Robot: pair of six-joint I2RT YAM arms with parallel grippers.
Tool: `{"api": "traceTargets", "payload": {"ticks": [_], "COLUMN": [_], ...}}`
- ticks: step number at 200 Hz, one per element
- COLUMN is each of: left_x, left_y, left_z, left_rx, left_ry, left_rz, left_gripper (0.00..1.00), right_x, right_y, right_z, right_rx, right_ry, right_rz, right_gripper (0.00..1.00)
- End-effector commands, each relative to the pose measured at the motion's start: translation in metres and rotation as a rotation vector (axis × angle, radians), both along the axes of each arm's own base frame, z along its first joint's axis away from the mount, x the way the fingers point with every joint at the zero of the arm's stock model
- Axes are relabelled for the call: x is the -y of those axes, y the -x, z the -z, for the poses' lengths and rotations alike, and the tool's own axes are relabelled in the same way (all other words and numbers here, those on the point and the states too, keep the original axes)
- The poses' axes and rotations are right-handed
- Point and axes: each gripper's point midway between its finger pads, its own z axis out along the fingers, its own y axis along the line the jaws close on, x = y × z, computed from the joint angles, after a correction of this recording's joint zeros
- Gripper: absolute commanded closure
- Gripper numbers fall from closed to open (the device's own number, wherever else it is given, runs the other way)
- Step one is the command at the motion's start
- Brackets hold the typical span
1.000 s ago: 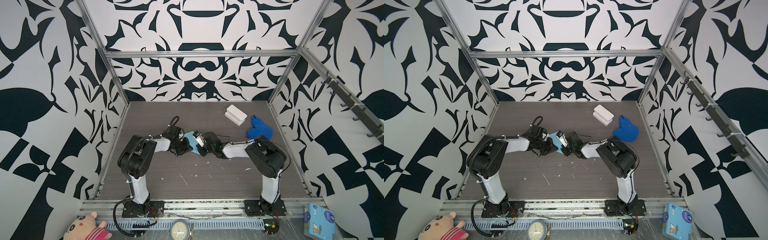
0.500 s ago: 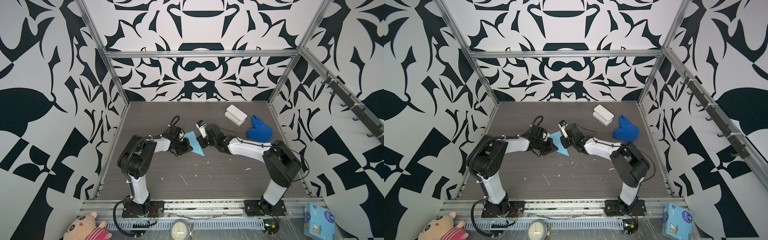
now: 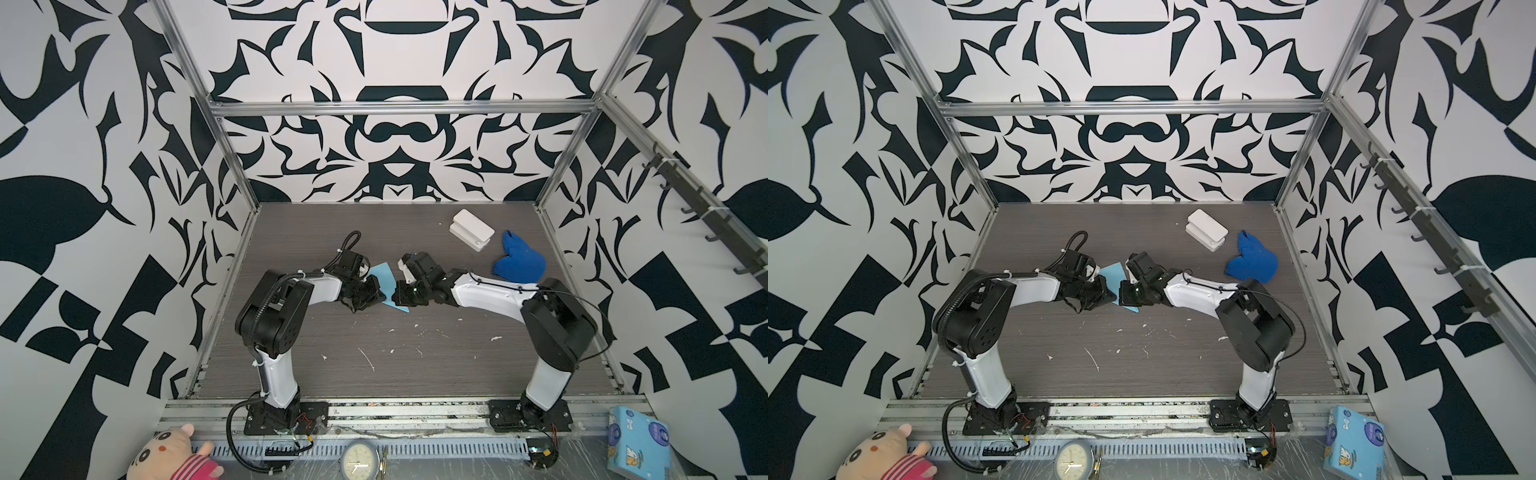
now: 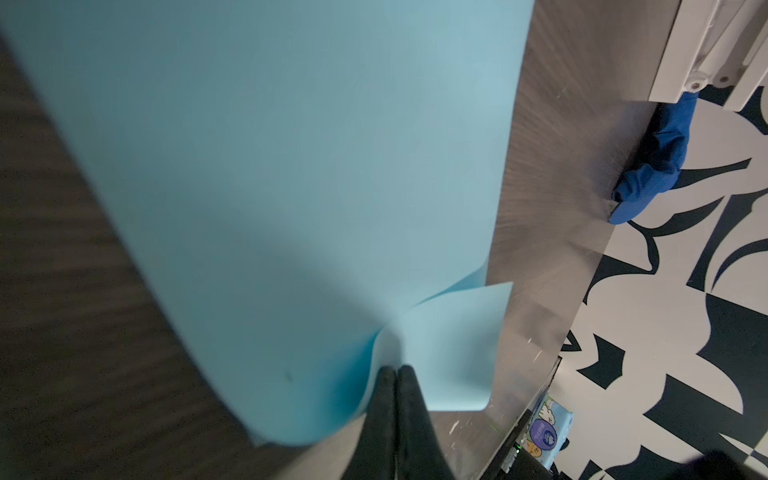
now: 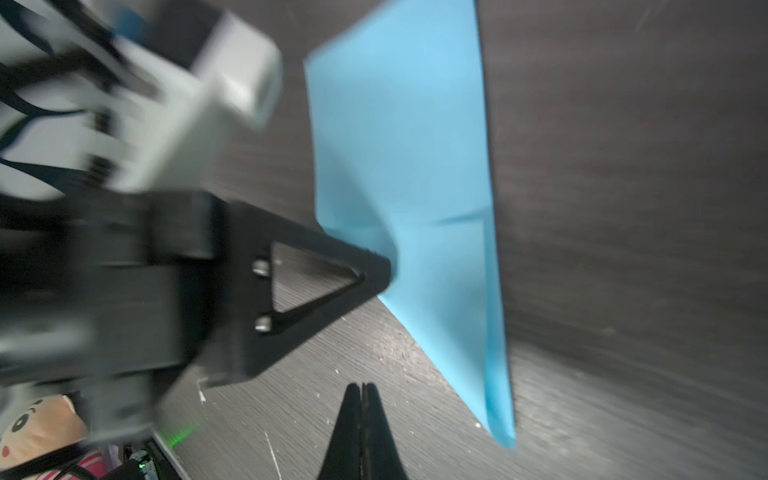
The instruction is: Fold a paper plane with a square sheet of paper (pick it up from the middle)
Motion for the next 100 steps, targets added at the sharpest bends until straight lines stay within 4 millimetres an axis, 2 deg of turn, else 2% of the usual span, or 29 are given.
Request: {"api": "traceTargets", "payload": {"ticks": [1, 20, 53, 100], "left_x": [-0.03, -0.03, -0.029, -0.032], "left_y": [0.025, 0.024, 0.024, 0.025], "left_z": [0.046, 0.046, 0.047, 0.049], "left_rx": [-0.128, -0.128, -0.132, -0.136], "left_ry": [-0.178, -0.177, -0.176, -0.19], "left_rz": [-0.046, -0.046, -0.043, -0.049], "left_gripper": [0.94, 0.94, 0.94, 0.94], "right_x": [-0.013, -0.013, -0.015, -0.005], "right_y": [-0.014, -0.019, -0.025, -0.018], "right_z": [-0.017, -0.004, 0.004, 0.02], "right_rx": [-0.025, -0.039, -0.046, -0.098], "right_ry": [-0.049, -0.022, -0.009, 0.039], "right_rz": [0.06, 0.083, 0.108, 0.118], "right_gripper": [1.0, 1.0, 1.0, 1.0]}}
